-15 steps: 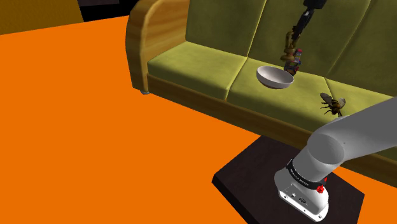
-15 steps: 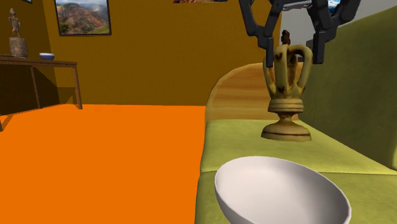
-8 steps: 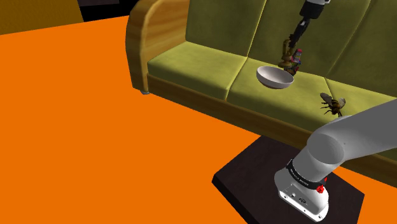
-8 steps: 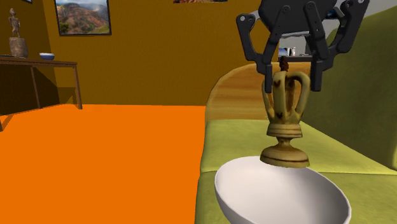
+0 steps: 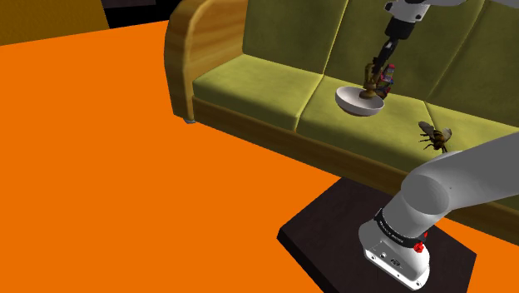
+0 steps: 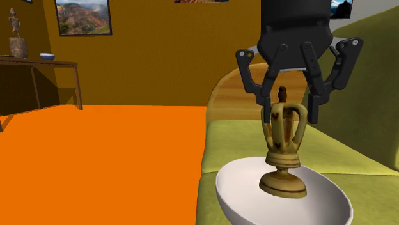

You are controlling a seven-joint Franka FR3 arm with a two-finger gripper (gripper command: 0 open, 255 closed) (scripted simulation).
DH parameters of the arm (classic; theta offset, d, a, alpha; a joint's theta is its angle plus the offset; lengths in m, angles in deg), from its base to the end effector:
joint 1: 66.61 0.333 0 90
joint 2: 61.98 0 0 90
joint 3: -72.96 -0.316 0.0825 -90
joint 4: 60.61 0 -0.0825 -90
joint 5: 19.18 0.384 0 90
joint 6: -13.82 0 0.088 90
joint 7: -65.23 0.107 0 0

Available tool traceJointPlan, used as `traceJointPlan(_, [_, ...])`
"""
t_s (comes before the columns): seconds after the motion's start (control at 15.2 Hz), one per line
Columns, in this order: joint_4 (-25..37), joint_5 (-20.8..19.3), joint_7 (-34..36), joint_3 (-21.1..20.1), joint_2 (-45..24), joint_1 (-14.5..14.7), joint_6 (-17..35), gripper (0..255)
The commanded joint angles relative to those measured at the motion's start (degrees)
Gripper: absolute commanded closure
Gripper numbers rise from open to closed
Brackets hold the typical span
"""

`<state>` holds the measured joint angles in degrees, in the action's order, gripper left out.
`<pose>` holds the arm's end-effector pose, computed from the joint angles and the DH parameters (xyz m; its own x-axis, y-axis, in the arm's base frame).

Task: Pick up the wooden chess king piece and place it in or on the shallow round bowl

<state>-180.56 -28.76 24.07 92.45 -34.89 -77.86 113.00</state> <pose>0.3435 -0.2535 0.6044 0.9718 0.2291 0.0565 0.2252 -0.9719 0.0683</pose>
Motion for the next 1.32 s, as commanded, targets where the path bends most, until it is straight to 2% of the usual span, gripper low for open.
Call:
traceJointPlan(0.0, [-1.9, -0.2, 0.1, 0.2, 0.3, -0.1, 1.6, 255])
traceJointPlan(0.59, [-3.0, -0.3, 0.1, 0.2, 0.4, -0.2, 2.6, 255])
traceJointPlan(0.66, [-3.0, -0.3, 0.1, 0.2, 0.4, -0.2, 2.6, 0])
traceJointPlan(0.99, [-3.0, -0.3, 0.1, 0.2, 0.4, -0.2, 2.6, 0])
traceJointPlan(1.25, [4.8, 0.3, -0.2, -0.5, -0.1, 0.2, -4.6, 0])
